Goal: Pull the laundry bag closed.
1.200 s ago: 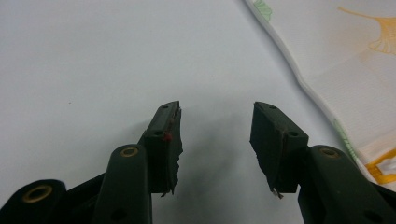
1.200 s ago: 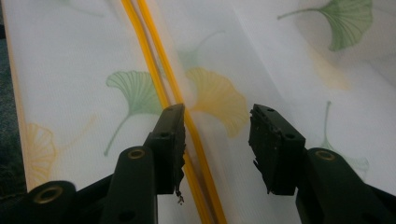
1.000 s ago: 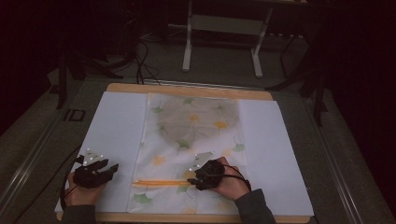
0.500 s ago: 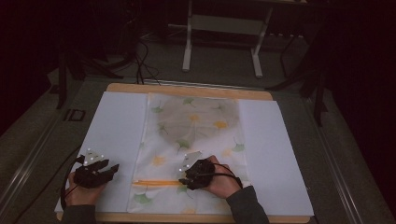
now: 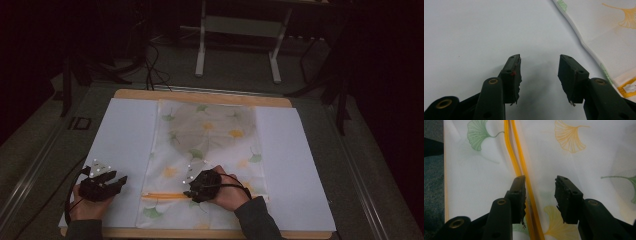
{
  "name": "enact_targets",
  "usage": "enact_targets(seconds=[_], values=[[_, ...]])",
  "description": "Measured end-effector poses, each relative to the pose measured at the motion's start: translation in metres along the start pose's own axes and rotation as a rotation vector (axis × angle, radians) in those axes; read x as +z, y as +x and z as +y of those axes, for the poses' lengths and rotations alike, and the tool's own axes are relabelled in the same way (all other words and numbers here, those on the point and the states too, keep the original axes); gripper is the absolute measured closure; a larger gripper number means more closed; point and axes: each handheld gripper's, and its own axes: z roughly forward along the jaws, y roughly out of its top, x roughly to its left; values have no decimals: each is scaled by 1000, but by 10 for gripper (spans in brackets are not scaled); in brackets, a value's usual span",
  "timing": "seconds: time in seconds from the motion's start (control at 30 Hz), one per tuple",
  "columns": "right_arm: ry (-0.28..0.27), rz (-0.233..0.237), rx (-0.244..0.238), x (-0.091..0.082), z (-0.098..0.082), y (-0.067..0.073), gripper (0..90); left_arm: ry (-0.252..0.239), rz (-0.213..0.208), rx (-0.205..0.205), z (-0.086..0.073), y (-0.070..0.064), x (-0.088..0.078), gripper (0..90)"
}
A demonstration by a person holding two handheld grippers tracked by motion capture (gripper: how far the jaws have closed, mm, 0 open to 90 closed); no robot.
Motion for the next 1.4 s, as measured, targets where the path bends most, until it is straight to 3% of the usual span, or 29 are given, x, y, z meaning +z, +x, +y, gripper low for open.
enact_targets(seconds=[0.5,0.83,1.4], values=[[-25,28,-27,12,16,2,674,1,0,5,0,-1,0,531],[-17,53,-80,25,35,10,723,1,-2,8,0,-1,0,530],[-18,87,-89,42,51,14,727,4,-6,13,1,-2,1,531]])
